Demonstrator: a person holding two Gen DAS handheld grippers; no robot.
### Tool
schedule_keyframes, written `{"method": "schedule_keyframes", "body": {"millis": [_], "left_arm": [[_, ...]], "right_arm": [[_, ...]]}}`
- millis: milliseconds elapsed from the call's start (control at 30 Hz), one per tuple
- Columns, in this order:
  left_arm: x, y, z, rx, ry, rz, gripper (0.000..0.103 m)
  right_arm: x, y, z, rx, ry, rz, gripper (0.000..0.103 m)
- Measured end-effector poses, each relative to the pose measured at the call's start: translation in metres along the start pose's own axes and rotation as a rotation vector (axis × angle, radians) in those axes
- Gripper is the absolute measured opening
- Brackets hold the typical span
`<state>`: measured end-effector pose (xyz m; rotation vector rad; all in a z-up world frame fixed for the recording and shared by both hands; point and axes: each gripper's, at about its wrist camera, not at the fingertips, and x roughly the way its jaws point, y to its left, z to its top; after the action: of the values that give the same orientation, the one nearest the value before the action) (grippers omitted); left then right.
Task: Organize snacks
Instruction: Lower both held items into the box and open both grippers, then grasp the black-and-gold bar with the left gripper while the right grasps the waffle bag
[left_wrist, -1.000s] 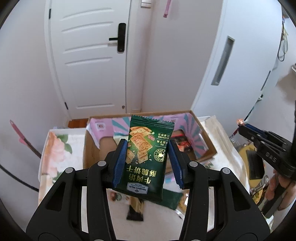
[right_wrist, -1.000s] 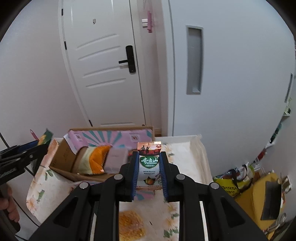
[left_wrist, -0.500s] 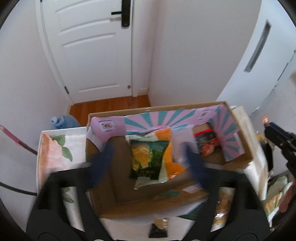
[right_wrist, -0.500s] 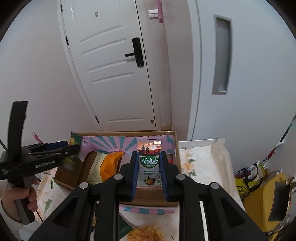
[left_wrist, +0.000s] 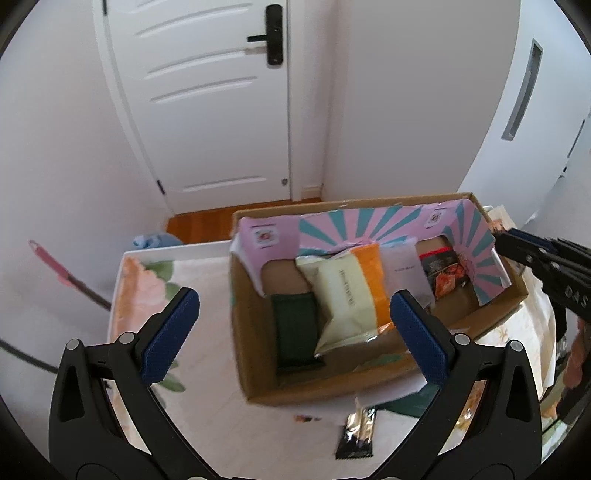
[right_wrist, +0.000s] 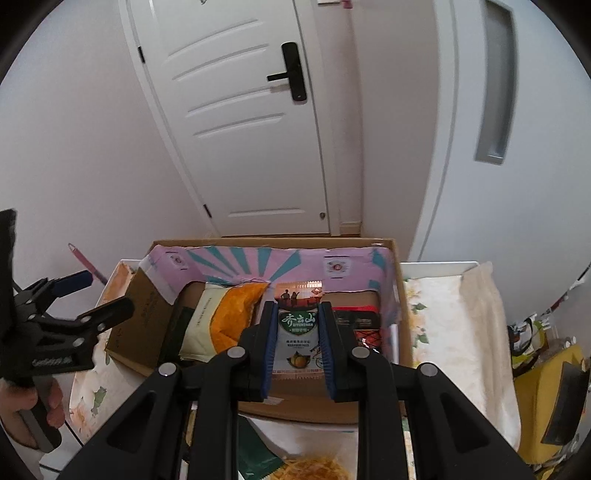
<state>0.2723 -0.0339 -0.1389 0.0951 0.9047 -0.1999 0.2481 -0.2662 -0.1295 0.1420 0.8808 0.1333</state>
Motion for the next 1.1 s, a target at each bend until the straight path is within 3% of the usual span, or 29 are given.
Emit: {"method": "schedule_keyframes", "body": {"millis": [300,333,367,433,1000,1100], "left_arm": [[-0.007,0.011,-0.009,-0.036,0.002,0.015,0.103],[-0.007,0.011,-0.010,-0.038,0.003,0.016,0.103],[-0.008,0.011,-0.012,-0.043,0.004,0.018,0.103],[-0.010,0.012,-0.014,-0.050,0.003,0.018,0.103],[-0.054,0.017,-0.040,-0.097,-0.032,0.045,0.103],[-0.063,0.013,-0.044,-0.097,-0.043,0.048,0.103]], "right_arm": [[0.036,0.015,0.009,0.002,0.106,0.102,0.023],[0.040,0.014,0.009,0.010,0.120,0.104,0.037],[0.044,0.012,0.009,0.027,0.126,0.104,0.065],[0.043,0.008,0.007,0.056,0.106,0.121,0.091],[-0.015,-0.010,-0.004,0.090,-0.027,0.152,0.092],[-0.030,-0.010,-0.007,0.067,-0.062,0.149,0.103]]}}
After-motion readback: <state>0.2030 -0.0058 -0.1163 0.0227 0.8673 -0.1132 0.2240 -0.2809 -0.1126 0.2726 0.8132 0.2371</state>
